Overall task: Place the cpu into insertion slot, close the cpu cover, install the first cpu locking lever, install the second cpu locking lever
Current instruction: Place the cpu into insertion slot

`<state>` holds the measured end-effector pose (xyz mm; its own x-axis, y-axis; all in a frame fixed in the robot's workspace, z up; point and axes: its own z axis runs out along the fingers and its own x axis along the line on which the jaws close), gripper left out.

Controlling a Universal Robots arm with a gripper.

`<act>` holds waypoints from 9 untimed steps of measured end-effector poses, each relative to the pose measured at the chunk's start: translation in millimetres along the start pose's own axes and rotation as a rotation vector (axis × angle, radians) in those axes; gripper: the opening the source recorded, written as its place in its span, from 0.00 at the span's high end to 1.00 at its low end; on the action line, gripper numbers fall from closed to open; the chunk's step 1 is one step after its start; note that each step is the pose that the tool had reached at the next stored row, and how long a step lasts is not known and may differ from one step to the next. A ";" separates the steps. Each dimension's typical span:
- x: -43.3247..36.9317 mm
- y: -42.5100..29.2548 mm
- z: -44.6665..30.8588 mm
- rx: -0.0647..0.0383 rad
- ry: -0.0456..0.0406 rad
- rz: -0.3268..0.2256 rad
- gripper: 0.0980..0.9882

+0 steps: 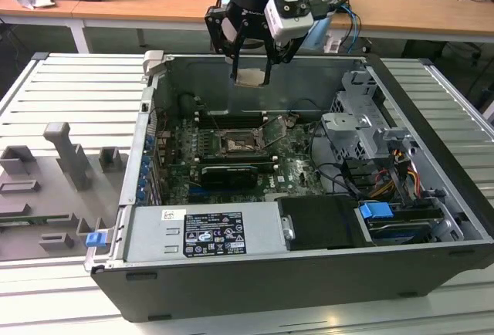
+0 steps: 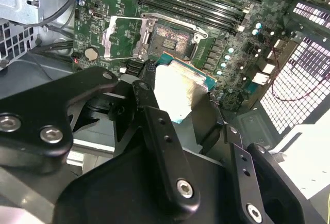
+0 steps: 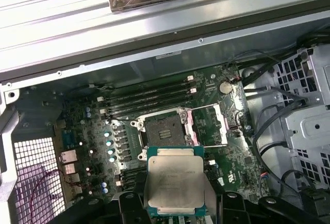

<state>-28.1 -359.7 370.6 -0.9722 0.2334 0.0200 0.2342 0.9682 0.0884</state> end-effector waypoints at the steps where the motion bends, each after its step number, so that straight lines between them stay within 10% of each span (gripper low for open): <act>1: 0.0 0.0 0.0 0.000 -0.0006 0.007 0.52; 9: 0.0 -0.1 0.5 -0.001 -0.0045 0.051 0.52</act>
<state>-28.1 -359.7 370.2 -0.9590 0.2827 0.0200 0.2833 0.9549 0.0885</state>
